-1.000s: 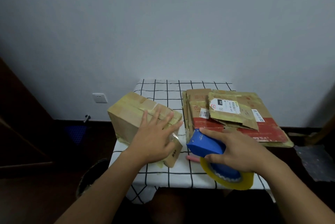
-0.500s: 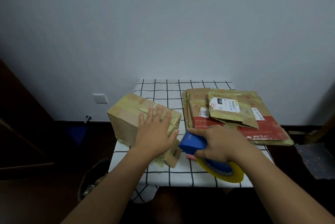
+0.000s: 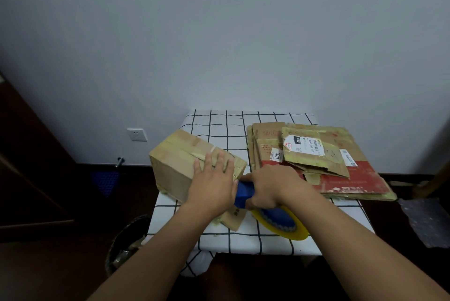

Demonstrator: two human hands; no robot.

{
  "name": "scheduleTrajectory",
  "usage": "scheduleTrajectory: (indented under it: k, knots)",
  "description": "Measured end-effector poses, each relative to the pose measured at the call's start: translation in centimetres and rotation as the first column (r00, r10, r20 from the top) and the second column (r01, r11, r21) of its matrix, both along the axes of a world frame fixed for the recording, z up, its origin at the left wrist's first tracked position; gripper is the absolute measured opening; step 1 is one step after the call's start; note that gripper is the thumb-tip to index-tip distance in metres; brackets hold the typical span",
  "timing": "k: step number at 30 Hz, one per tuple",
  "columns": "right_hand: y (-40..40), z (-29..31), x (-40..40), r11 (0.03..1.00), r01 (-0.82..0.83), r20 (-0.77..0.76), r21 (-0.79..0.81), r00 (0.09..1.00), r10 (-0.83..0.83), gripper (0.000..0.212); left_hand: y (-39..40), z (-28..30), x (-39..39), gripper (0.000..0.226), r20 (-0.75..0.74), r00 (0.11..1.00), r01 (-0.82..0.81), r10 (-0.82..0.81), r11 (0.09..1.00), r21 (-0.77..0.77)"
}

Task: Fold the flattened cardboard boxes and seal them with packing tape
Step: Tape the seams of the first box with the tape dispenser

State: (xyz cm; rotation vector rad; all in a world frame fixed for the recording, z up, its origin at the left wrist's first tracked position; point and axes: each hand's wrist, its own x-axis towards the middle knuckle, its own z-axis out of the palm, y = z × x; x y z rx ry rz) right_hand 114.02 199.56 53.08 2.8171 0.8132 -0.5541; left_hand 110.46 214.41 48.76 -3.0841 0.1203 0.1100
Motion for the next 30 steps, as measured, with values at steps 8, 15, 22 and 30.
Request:
scheduleTrajectory:
  k: [8, 15, 22, 30]
  knots:
    - [0.4, 0.6, 1.5, 0.997, 0.080, -0.241, 0.002, 0.967, -0.078, 0.063, -0.8, -0.7, 0.1, 0.060, -0.016, 1.000, 0.013, -0.012, 0.998, 0.056]
    - [0.8, -0.3, 1.1, 0.988, 0.085, -0.281, -0.129, 0.952, -0.119, 0.069, 0.9, 2.0, 0.5, 0.059, 0.040, 0.999, 0.025, -0.023, 0.998, -0.058]
    - [-3.5, 3.6, 0.3, 0.952, 0.281, -0.134, 0.121, 0.955, -0.265, 0.071, 3.3, 2.5, -0.6, 0.069, -0.022, 0.998, 0.063, -0.065, 0.996, -0.059]
    - [-4.4, 4.0, 0.0, 0.859, 0.342, 0.064, 0.381, 0.917, -0.393, 0.065, 1.0, 0.4, -2.3, 0.074, 0.113, 0.984, -0.129, 0.136, 0.989, -0.066]
